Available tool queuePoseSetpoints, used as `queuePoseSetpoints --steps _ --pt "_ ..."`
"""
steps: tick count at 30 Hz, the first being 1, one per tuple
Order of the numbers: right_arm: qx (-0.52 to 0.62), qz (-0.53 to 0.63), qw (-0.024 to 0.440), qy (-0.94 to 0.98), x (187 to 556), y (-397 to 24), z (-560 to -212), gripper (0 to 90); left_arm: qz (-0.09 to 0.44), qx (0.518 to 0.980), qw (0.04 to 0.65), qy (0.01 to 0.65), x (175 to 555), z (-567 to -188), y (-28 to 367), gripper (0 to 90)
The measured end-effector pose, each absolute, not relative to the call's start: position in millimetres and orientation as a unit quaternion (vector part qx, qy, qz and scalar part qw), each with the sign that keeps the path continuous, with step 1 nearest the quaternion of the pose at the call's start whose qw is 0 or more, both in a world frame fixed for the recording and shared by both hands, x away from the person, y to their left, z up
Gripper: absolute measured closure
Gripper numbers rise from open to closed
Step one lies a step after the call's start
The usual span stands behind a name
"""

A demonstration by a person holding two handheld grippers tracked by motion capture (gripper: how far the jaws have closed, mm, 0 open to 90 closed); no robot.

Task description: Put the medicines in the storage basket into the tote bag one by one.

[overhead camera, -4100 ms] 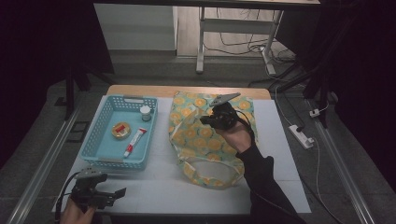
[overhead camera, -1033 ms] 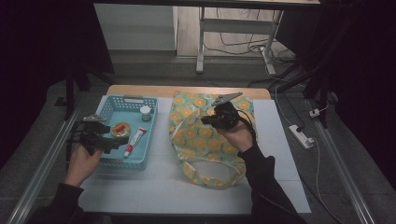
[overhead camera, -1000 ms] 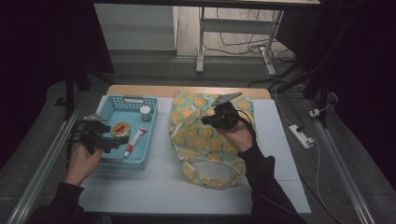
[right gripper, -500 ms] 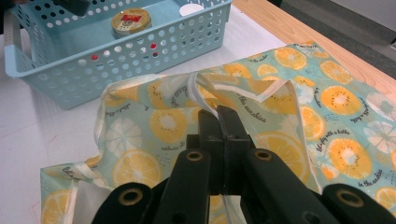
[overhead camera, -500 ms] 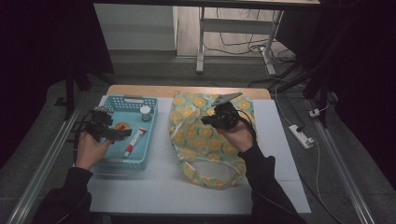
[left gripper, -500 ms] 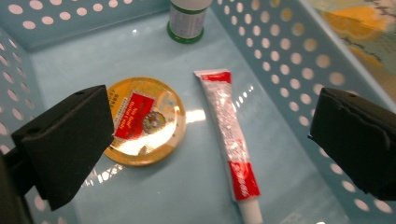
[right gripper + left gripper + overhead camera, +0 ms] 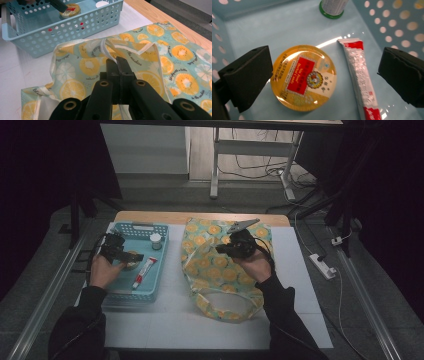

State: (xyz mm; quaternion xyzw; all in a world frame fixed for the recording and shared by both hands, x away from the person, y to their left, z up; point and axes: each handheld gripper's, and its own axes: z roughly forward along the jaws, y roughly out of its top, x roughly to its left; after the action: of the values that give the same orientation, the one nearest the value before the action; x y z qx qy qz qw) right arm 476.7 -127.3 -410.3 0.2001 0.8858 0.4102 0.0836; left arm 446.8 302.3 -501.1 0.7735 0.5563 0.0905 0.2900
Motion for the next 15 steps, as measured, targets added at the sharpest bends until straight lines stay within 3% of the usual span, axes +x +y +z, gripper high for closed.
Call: queuePoseSetpoints --steps 15 --pt "0.2 0.41 0.083 0.886 477.2 -128.0 -410.8 89.7 0.075 0.793 0.237 0.556 463.3 -515.5 296.7 0.0"
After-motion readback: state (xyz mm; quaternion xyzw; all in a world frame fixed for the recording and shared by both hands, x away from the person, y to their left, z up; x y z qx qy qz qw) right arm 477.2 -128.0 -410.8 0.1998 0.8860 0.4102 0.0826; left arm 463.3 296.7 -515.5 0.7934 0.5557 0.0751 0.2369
